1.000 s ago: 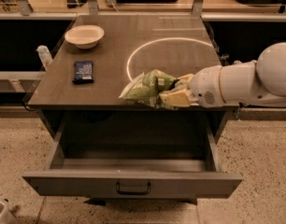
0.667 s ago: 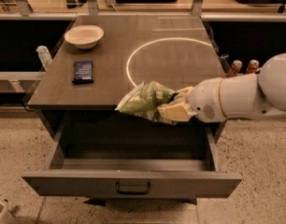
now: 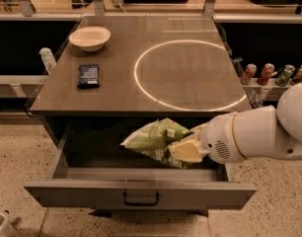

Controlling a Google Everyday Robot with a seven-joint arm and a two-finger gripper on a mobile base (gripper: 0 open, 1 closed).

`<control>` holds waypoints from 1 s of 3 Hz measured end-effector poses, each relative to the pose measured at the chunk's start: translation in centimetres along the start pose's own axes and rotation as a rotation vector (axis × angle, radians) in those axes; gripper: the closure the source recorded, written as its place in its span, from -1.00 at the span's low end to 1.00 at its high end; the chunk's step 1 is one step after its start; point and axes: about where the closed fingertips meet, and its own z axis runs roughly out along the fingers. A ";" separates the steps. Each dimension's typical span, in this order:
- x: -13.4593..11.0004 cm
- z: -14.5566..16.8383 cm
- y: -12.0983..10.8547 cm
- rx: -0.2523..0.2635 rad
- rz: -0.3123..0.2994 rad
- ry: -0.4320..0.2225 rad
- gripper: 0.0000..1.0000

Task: Place green jalapeno chip bag into top drawer

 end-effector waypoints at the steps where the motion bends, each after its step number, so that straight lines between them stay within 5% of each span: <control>1: 2.4 0.5 0.1 -0.017 0.078 0.026 1.00; 3: 5.0 2.8 -2.7 -0.046 0.134 0.042 1.00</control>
Offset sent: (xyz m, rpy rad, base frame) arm -0.0076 -0.0210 -0.0695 0.0584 0.1745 -0.0615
